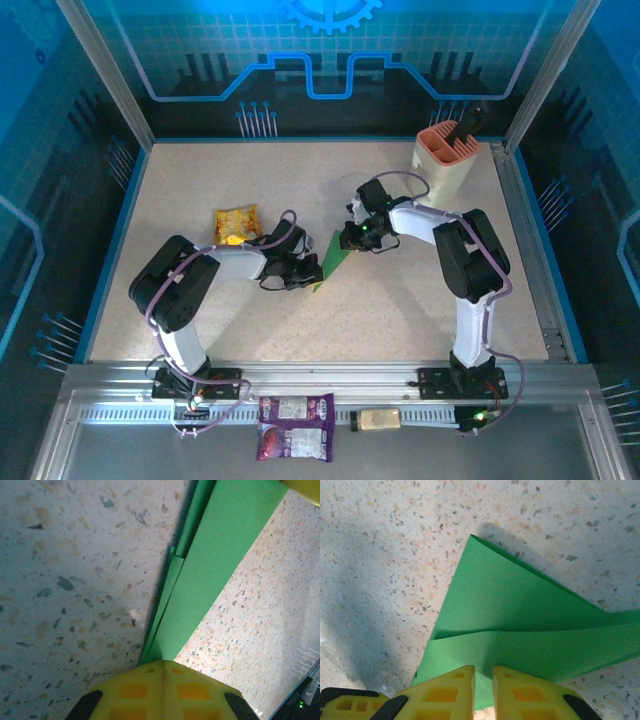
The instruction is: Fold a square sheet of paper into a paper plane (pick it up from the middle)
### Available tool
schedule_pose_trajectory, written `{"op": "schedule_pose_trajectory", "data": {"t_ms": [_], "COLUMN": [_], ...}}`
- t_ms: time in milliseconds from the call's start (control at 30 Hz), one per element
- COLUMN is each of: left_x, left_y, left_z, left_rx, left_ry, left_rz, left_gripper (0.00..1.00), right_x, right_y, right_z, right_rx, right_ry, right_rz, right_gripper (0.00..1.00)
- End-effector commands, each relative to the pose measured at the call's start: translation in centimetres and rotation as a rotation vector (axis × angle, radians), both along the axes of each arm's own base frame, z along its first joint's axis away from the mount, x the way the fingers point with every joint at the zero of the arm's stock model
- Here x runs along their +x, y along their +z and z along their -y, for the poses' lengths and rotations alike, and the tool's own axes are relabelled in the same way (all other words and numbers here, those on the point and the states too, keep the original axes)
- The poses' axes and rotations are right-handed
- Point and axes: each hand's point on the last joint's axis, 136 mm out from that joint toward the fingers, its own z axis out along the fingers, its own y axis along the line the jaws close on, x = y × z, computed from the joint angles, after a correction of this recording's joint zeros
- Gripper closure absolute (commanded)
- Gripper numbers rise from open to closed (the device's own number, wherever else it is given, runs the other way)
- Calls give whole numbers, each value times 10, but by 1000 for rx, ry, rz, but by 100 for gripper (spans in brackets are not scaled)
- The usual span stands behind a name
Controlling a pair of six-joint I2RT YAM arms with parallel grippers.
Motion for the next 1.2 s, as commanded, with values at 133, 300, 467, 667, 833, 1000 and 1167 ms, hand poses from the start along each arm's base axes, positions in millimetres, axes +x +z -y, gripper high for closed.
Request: {"op": "schedule_pose_trajectory", "data": {"t_ms": [133, 300, 467, 667, 833, 1000, 1167], "left_x": [-12, -6, 12, 38, 54, 56, 50], "left_y": [-14, -1, 30, 34, 20, 4, -10], "left_z": [-5, 0, 14, 25, 27, 24, 9], "left_rx": [49, 28, -28, -35, 0, 47, 120], "left_ry": [-24, -35, -47, -10, 27, 56, 85], "left_rz": [-57, -29, 49, 67, 57, 17, -10], "left_gripper": [98, 97, 91, 88, 91, 96, 100], "right_x": [1, -3, -10, -12, -11, -5, 5], "right_y": [-10, -23, -34, -37, -33, -18, 20], "right_z": [5, 10, 15, 17, 16, 8, -4], "right_rx": [-40, -85, -123, -141, -131, -76, 33], "right_ry": [3, 0, 2, -1, 0, 9, 21], "right_rz": [-26, -62, -97, -109, -100, -62, 35], "right_gripper": [81, 81, 81, 81, 81, 81, 79]}}
